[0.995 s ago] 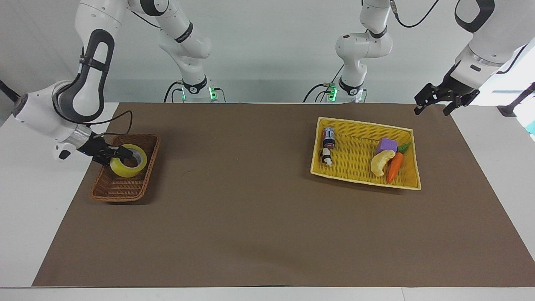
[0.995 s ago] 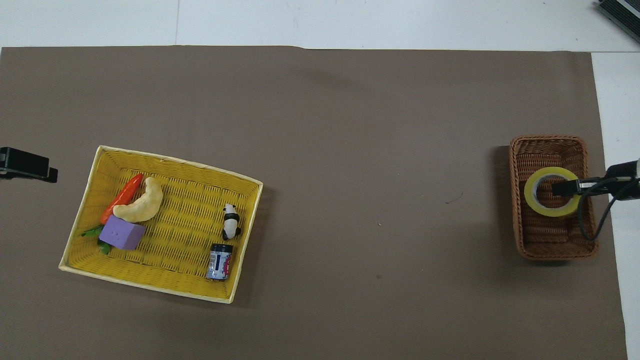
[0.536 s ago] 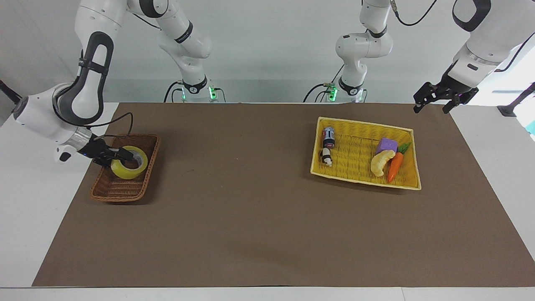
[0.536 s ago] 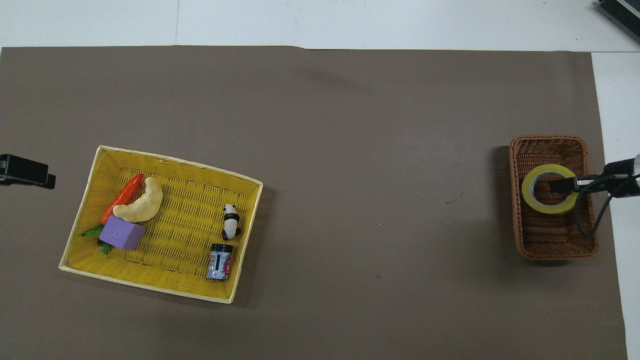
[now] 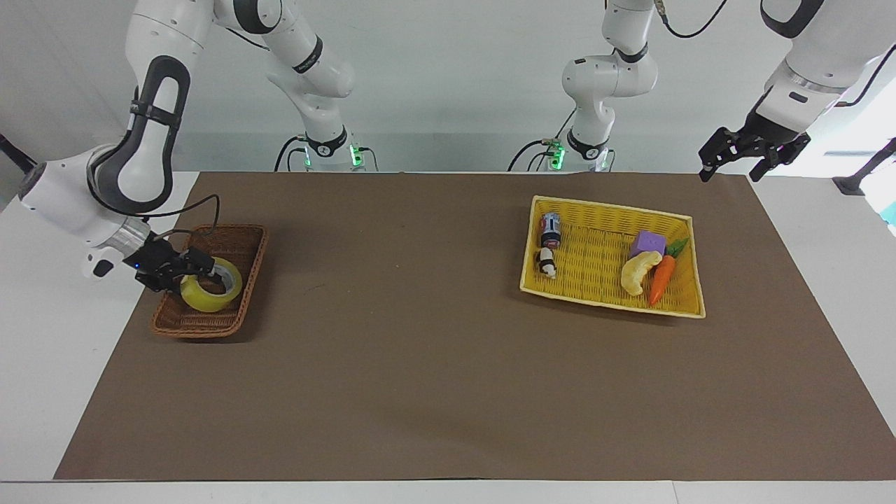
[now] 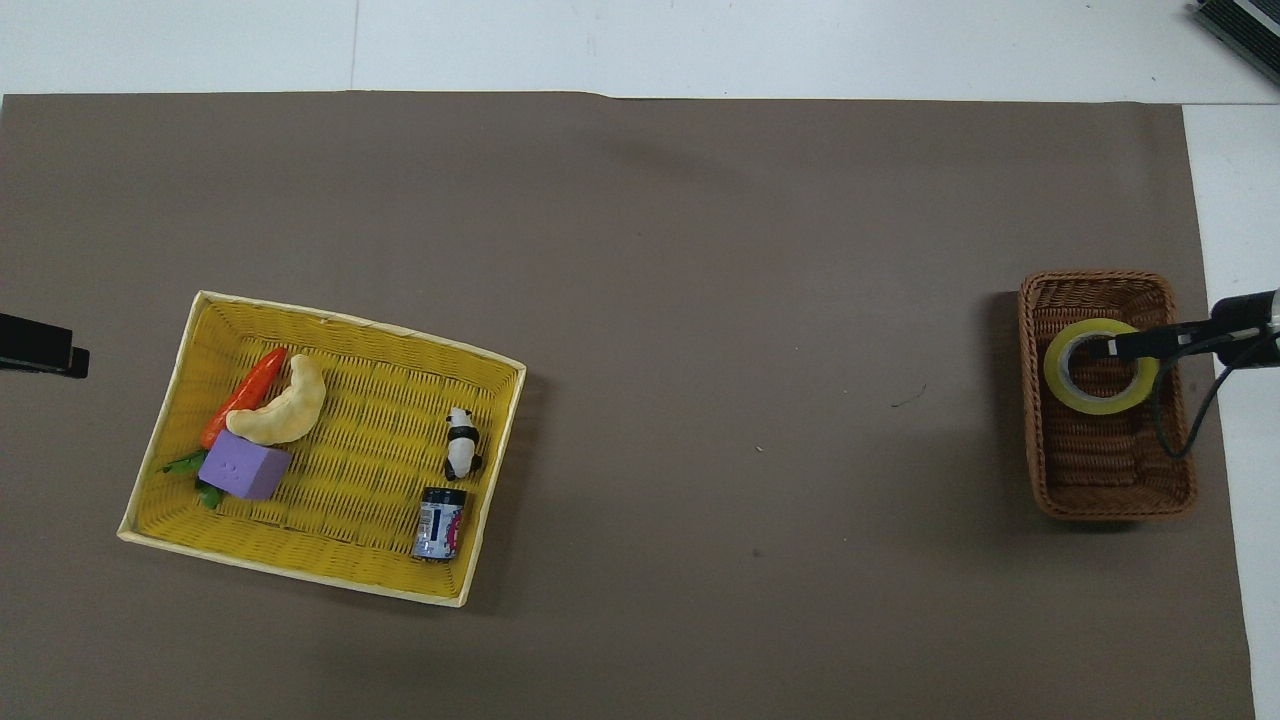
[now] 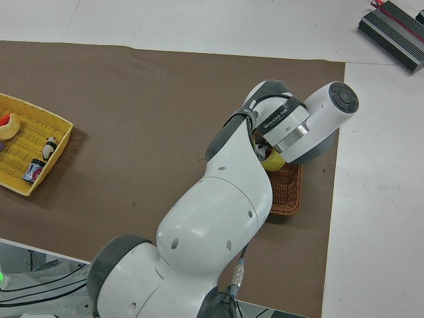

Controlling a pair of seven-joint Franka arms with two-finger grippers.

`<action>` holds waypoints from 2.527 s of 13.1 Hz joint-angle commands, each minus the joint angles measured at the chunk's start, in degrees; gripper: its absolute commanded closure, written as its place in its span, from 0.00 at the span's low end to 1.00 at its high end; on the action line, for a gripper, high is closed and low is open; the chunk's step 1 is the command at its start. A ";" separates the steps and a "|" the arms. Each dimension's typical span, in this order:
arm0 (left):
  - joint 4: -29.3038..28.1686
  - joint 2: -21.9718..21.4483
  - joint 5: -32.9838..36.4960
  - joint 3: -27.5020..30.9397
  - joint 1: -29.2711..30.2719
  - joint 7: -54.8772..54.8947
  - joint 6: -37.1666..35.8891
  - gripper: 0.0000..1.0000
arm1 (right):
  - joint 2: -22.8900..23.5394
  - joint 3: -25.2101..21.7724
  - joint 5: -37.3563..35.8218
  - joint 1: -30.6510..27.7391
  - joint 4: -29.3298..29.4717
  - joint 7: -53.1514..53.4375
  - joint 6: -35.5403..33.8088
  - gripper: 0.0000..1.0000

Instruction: Move tape to another basket

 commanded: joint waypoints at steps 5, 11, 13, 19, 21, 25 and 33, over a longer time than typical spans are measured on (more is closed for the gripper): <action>0.19 -0.49 1.18 -0.06 -0.05 -0.51 -0.73 0.00 | -3.55 0.13 -0.44 6.71 5.39 13.45 -0.55 0.00; 0.19 -0.49 1.18 -0.06 -0.05 -0.51 -0.73 0.00 | -8.74 0.48 -13.61 13.84 7.33 23.13 -1.52 0.00; 0.19 -0.49 1.18 -0.06 -0.05 -0.51 -0.73 0.00 | -10.32 0.48 -15.47 15.07 7.24 24.80 -3.70 0.00; 0.19 -0.49 1.18 -0.06 -0.05 -0.51 -0.73 0.00 | -15.69 0.48 -19.95 21.31 6.71 39.82 -11.44 0.00; 0.19 -0.49 1.18 -0.06 -0.05 -0.51 -0.73 0.00 | -17.09 0.56 -20.13 21.32 7.06 43.08 -13.20 0.00; 0.19 -0.49 1.18 -0.06 -0.05 -0.51 -0.73 0.00 | -22.53 0.21 -23.65 21.06 9.86 43.45 -18.73 0.00; 0.19 -0.49 1.18 -0.06 -0.05 -0.51 -0.73 0.00 | -26.06 4.08 -26.72 21.06 13.22 49.87 -27.79 0.00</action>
